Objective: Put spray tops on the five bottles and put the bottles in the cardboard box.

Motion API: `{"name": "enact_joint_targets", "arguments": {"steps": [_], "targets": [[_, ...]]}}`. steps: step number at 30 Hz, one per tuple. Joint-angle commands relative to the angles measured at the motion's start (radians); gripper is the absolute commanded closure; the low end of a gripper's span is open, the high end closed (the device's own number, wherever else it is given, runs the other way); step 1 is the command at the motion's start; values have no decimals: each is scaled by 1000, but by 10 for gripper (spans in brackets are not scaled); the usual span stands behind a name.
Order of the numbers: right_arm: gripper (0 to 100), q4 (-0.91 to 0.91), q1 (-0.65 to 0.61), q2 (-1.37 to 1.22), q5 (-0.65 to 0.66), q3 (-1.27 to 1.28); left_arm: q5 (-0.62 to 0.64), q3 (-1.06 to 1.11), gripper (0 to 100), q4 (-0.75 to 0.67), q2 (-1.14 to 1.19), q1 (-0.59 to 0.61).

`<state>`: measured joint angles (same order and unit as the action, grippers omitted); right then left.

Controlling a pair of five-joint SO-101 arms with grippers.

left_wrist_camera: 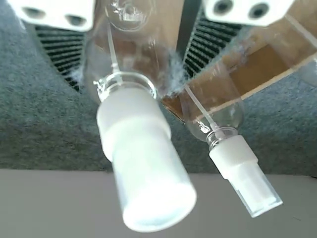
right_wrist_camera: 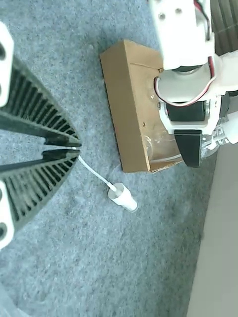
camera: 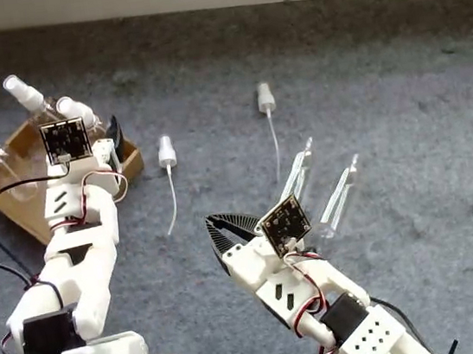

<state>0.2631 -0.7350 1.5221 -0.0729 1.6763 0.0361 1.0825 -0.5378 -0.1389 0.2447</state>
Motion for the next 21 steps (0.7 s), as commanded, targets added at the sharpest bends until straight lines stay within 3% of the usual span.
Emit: {"name": "enact_joint_targets", "arguments": {"steps": [1, 21], "targets": [[990, 7, -7, -12, 15, 142, 6, -54, 849, -34, 5, -19], [990, 31, -7, -7, 15, 142, 6, -54, 853, -34, 65, -16]]}}
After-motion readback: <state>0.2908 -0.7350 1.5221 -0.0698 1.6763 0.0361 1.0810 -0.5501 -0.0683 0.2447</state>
